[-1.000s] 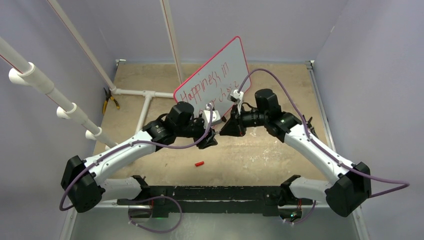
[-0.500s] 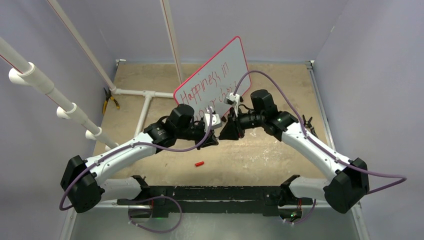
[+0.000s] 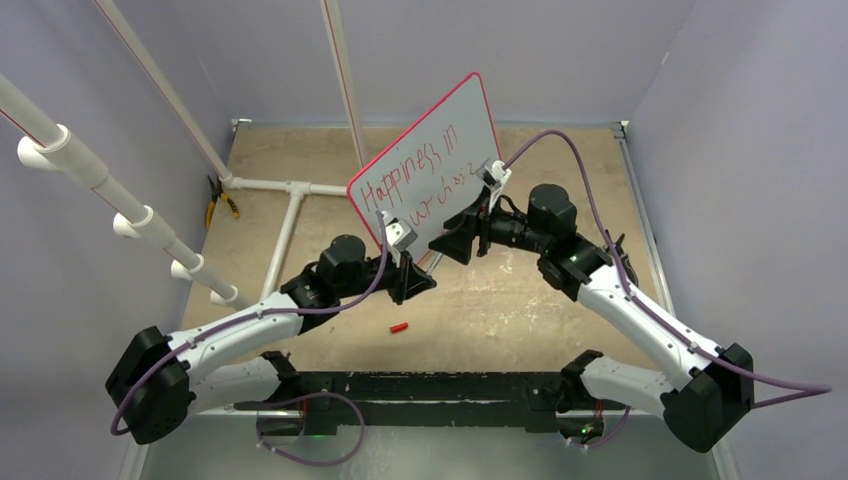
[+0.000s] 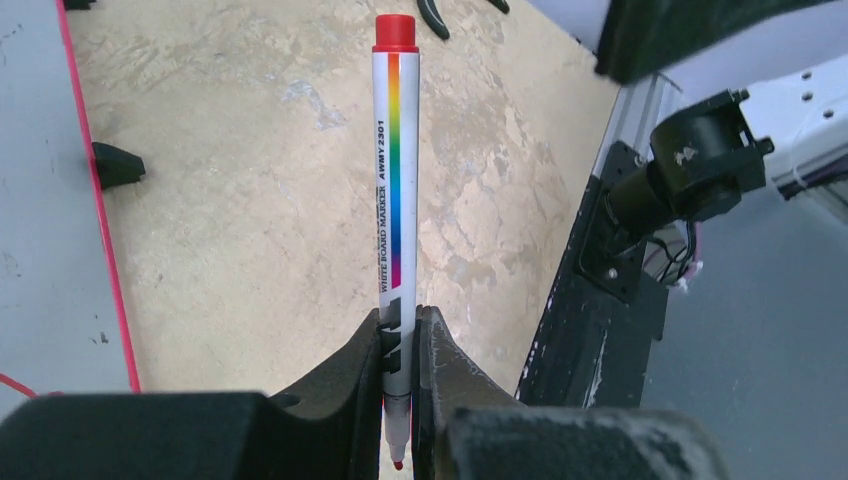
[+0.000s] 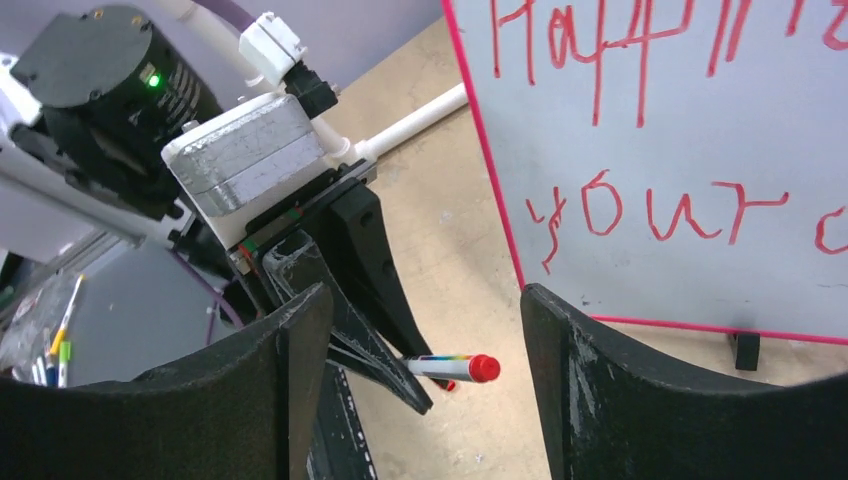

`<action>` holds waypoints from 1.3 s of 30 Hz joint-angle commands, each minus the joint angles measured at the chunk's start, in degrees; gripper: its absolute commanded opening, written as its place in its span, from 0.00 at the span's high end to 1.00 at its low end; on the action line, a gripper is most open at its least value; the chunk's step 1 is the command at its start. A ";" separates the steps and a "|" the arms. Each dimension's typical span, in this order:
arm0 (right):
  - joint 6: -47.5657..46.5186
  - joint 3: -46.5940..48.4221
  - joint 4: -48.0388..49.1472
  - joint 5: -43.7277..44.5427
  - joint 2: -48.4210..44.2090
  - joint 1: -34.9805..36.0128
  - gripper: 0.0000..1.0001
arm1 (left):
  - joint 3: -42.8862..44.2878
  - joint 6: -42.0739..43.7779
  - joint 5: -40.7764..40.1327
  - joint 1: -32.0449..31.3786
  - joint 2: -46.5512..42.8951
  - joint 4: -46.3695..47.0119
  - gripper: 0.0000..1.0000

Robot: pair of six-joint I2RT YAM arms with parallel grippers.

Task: Write a sentence on the whiteboard
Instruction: Pass from the right arm to the left, then pass from the left arm to the right

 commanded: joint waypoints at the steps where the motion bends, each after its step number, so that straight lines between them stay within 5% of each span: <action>1: 4.56 -2.38 7.36 5.74 0.35 -0.37 0.28 | -3.41 -8.89 -3.78 -0.16 -1.62 15.04 1.00; 6: 5.07 -3.37 9.30 3.55 2.62 -0.30 0.28 | -4.94 -10.55 -6.39 -0.14 -2.61 17.31 1.00; 14: 13.91 -12.04 26.60 -4.24 0.37 -0.25 0.26 | -5.93 -12.38 -8.05 -0.08 -2.60 19.44 1.00; 31: 15.96 -12.90 30.79 -4.15 5.48 0.04 0.47 | -5.44 -10.57 -4.88 -0.15 -1.17 18.82 1.00; 34: 16.16 -12.31 31.59 -5.03 7.15 0.14 0.54 | -5.21 -10.57 -4.31 -0.09 -0.46 18.89 1.00; 39: 15.78 -12.21 32.74 -6.28 8.51 0.32 0.91 | -5.63 -10.35 -5.68 -0.09 -0.69 19.14 1.00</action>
